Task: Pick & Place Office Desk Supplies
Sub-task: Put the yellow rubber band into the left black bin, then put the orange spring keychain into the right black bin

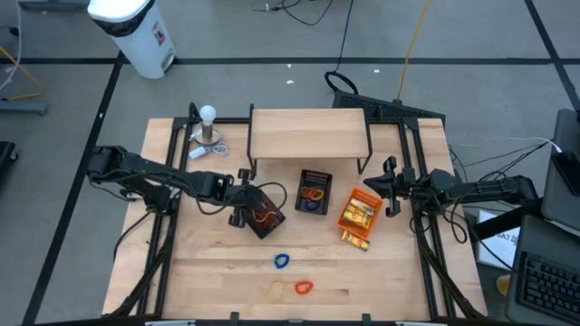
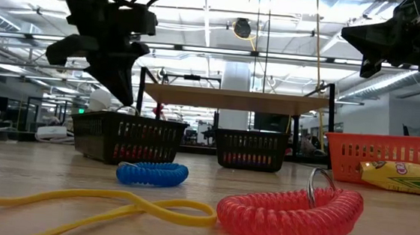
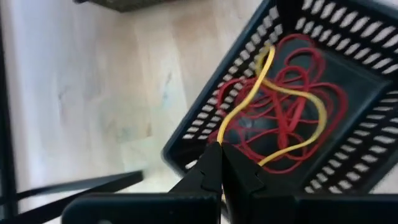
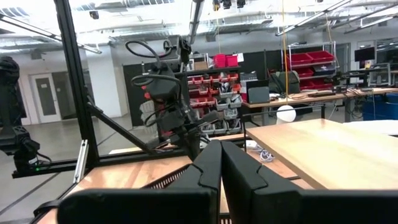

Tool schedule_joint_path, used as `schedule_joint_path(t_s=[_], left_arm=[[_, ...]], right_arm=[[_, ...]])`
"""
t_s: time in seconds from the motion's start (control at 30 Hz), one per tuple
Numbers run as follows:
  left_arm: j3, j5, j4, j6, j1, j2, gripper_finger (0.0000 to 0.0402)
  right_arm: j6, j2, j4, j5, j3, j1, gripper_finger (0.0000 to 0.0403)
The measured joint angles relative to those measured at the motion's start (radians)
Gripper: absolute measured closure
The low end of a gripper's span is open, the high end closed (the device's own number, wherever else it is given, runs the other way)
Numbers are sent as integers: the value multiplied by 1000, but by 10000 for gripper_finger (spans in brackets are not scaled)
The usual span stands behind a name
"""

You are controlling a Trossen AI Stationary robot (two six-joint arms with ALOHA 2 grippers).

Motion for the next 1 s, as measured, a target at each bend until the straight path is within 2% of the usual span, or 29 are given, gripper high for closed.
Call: schedule_joint_path(t_s=[0.33, 0.53, 0.7, 1.0], left_arm=[[0, 6, -3, -25, -26, 0, 401], [0, 2, -6, -134, -16, 0, 394], [0, 45, 7, -160, -16, 0, 361], [0, 106, 41, -193, -16, -7, 271]], right_arm=[[3, 0, 0, 0, 0, 0, 399], [3, 0, 0, 0, 0, 0, 399], [3, 0, 0, 0, 0, 0, 399], [2, 0, -5, 0, 0, 0, 399]])
